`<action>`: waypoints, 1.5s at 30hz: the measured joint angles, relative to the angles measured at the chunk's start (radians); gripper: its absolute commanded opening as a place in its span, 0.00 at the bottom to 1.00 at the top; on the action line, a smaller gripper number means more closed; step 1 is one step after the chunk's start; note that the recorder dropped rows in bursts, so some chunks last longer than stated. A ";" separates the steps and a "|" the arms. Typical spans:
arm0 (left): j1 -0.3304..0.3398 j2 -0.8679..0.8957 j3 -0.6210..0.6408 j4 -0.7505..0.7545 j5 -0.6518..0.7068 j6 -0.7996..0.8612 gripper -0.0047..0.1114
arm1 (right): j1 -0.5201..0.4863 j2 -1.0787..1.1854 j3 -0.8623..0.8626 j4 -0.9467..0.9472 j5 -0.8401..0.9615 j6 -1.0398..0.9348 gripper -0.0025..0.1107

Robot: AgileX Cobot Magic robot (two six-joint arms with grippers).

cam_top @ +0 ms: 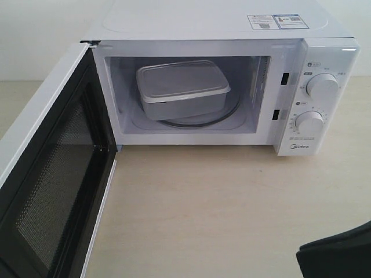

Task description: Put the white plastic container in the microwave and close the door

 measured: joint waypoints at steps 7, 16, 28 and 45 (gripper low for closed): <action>0.000 0.000 0.000 0.000 -0.002 0.000 0.08 | -0.300 -0.083 0.000 -0.054 -0.019 -0.047 0.02; 0.000 0.000 0.000 0.000 -0.002 0.000 0.08 | -0.790 -0.416 0.066 -0.135 -0.282 -0.080 0.02; 0.000 0.000 0.000 0.000 -0.002 0.000 0.08 | -0.845 -0.639 0.560 -0.036 -0.865 -0.015 0.02; 0.000 0.000 0.000 0.000 -0.002 0.000 0.08 | -0.845 -0.639 0.583 -0.303 -0.591 0.030 0.02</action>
